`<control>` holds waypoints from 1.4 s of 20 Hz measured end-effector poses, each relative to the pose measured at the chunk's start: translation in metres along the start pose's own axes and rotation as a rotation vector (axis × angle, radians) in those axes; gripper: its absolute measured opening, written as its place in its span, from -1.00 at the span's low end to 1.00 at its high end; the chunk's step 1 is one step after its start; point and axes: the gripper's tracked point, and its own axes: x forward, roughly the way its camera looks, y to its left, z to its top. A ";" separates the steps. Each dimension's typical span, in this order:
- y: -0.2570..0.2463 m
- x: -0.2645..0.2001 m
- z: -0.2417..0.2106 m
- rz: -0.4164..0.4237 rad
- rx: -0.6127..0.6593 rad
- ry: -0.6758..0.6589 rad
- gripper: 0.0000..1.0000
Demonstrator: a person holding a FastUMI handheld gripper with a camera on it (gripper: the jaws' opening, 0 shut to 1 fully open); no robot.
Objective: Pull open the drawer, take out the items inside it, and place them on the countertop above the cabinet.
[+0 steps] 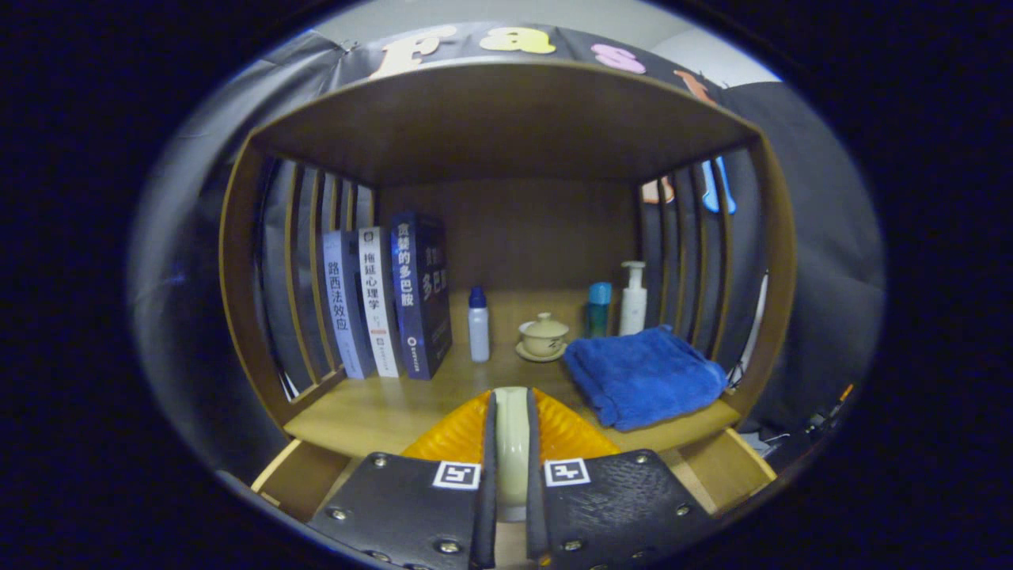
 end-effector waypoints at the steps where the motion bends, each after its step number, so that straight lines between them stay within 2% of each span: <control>1: 0.004 0.010 -0.007 0.010 -0.001 0.020 -0.69; 4: 0.006 0.024 -0.035 0.021 -0.039 0.108 -0.69; 5: 0.007 0.027 -0.023 0.027 -0.023 0.062 -0.69; 7: 0.005 0.026 -0.030 0.021 -0.005 0.090 -0.69; 12: 0.004 0.014 -0.026 0.001 0.035 0.019 -0.69; 14: 0.003 0.012 -0.028 -0.012 -0.008 0.035 -0.69; 19: 0.000 0.001 -0.037 -0.021 0.058 0.103 -0.69; 23: -0.006 -0.005 -0.043 -0.040 0.015 0.152 -0.69; 25: -0.008 -0.012 -0.053 -0.038 -0.015 0.208 -0.65; 28: -0.007 -0.007 -0.050 -0.043 0.006 0.196 -0.59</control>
